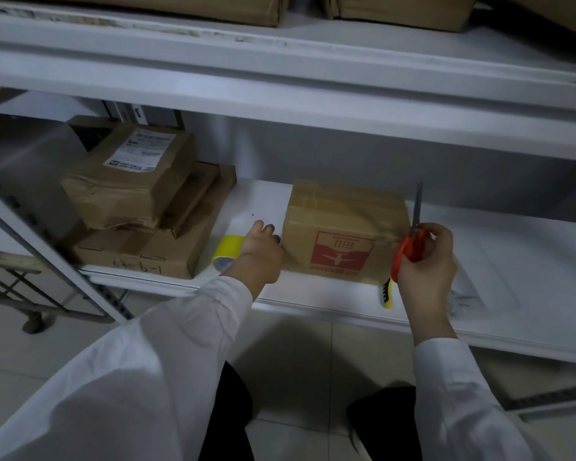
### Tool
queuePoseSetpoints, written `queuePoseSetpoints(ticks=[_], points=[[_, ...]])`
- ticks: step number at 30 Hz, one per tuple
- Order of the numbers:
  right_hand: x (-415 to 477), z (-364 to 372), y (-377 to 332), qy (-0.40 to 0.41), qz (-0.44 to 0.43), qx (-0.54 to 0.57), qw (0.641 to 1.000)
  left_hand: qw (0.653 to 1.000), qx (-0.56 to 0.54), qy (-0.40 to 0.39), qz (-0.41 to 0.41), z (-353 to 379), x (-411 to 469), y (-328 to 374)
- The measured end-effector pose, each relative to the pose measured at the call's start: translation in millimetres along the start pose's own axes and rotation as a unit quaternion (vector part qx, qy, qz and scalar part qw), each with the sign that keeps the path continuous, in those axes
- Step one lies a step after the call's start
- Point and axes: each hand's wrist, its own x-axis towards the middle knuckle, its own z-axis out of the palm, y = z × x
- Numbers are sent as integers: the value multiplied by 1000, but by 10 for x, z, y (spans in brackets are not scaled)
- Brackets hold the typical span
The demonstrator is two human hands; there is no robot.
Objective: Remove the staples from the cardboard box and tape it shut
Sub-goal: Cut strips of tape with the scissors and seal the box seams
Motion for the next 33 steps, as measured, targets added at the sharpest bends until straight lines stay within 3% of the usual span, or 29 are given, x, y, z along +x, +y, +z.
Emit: queuePoseSetpoints(ticks=[7,11,14,18,20,23,24,25,27,29,31,33], points=[[-28,2,4,1,-3,-4,1000,990,104,-96,-28,165,-149,373],[-33,4,-10,-2,-2,-6,1000,990,95,-87,-49,252,-201,521],[-30,-5,-26,-7,-3,-12,1000,994,28,-61,-84,220,-227,496],[-30,-20,-51,-6,1,-13,1000,977,-157,36,-136,-30,-340,326],[-22,-22,-54,-9,7,-16,1000,919,-329,102,-193,-182,-417,202],[-6,-45,-63,-5,6,-5,1000,718,-577,280,-271,-374,-445,61],[-3,-50,-66,-9,9,-4,1000,651,-631,317,-280,-436,-423,33],[-5,-65,-78,-20,13,1,1000,612,-674,307,-277,-489,-376,14],[11,-85,-79,-69,34,42,996,587,-742,201,-256,-551,-252,5],[33,-118,-87,-124,71,101,985,610,-743,135,-242,-547,-164,35],[62,-183,-115,-127,85,123,981,623,-730,148,-239,-502,-147,68],[83,-304,-151,-64,78,100,990,612,-735,157,-246,-479,-153,81]])
